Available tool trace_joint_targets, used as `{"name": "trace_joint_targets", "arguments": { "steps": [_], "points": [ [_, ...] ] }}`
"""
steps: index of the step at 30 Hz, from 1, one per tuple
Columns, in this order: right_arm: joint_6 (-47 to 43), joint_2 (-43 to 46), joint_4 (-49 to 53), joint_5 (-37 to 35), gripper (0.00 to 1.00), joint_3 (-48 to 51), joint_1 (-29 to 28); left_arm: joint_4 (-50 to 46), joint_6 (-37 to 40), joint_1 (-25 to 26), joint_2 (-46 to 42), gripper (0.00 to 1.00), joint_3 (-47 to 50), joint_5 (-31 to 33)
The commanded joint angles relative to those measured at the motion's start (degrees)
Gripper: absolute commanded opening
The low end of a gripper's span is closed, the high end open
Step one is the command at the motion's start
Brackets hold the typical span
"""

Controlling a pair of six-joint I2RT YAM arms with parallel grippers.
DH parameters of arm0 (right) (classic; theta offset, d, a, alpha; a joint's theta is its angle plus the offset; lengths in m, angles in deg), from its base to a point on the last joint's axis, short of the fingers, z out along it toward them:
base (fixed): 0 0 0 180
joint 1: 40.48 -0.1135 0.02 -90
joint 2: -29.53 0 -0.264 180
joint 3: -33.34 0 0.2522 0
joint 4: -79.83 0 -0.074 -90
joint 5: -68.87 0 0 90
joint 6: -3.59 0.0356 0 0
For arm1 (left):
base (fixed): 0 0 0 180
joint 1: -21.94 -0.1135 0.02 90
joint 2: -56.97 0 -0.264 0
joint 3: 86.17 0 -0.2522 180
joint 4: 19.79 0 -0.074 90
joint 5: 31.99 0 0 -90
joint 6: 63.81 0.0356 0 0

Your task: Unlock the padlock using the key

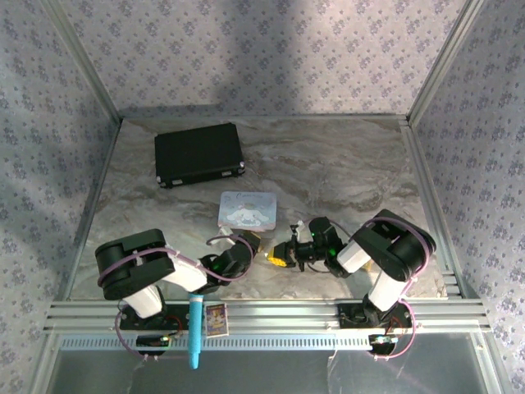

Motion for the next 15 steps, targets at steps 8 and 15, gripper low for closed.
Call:
{"name": "trace_joint_targets", "arguments": {
  "steps": [8,15],
  "points": [
    [4.7,-4.3,-10.4,-0.8,0.0,-1.8,1.3,5.5,1.6,1.2,0.3,0.0,0.3,-2.9],
    [5.9,-5.4,-12.5,0.0,0.0,-3.0,1.5,8.4,2.4,1.1,0.4,0.0,1.6,-1.8]
  ]
}}
